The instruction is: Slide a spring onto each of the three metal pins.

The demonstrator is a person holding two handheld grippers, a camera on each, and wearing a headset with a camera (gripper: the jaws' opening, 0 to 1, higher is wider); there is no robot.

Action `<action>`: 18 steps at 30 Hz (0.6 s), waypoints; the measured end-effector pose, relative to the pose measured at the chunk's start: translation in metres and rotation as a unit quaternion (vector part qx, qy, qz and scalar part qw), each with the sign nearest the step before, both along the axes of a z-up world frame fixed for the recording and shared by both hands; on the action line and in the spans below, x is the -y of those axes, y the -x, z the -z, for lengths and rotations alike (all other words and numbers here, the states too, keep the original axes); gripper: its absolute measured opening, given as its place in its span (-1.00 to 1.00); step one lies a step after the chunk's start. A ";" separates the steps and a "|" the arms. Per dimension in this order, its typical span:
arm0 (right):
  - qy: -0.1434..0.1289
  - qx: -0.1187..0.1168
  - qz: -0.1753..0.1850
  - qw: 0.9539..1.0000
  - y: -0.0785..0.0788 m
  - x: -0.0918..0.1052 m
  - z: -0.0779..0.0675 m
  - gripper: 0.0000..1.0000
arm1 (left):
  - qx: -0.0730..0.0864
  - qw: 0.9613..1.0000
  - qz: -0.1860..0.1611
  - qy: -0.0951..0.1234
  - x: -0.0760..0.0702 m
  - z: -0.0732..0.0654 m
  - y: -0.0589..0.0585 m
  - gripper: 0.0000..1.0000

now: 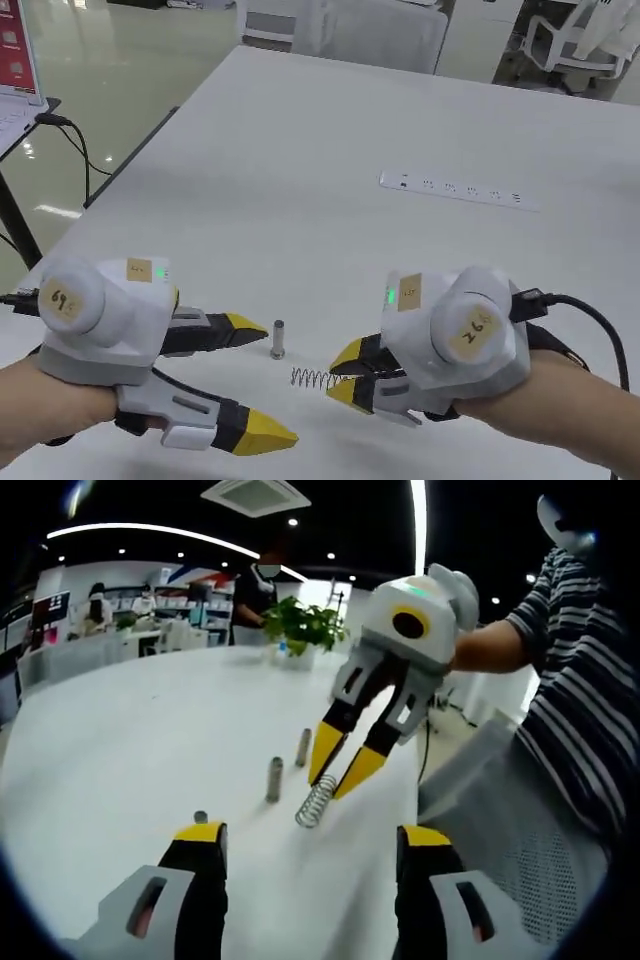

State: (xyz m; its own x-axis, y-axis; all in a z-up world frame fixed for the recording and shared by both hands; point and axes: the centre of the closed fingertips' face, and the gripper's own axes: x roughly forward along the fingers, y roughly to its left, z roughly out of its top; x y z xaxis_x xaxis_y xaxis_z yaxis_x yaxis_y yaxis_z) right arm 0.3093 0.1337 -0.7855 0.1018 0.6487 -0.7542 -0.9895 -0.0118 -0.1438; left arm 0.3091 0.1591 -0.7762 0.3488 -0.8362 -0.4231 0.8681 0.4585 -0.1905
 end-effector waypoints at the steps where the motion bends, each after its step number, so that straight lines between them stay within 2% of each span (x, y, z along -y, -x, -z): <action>1: 0.001 0.002 0.000 1.000 0.001 0.002 0.000 -0.86 | -0.001 1.000 0.007 0.002 0.003 0.000 0.001 0.23; 11: -0.005 0.003 0.008 1.000 0.007 0.015 -0.006 -0.86 | 0.000 0.999 0.046 0.019 0.030 -0.005 0.000 -0.32; 18: -0.011 0.008 0.001 1.000 0.010 0.016 -0.011 -0.86 | 0.003 0.997 0.072 0.022 0.043 -0.006 0.004 -0.59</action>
State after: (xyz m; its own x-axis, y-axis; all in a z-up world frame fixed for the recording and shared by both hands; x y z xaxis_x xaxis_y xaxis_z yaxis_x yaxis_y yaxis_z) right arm 0.2995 0.1180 -0.7743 0.1148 0.6655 -0.7375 -0.9872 -0.0062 -0.1593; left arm 0.3056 0.1157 -0.7702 0.2259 -0.8953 -0.3838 0.9257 0.3200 -0.2016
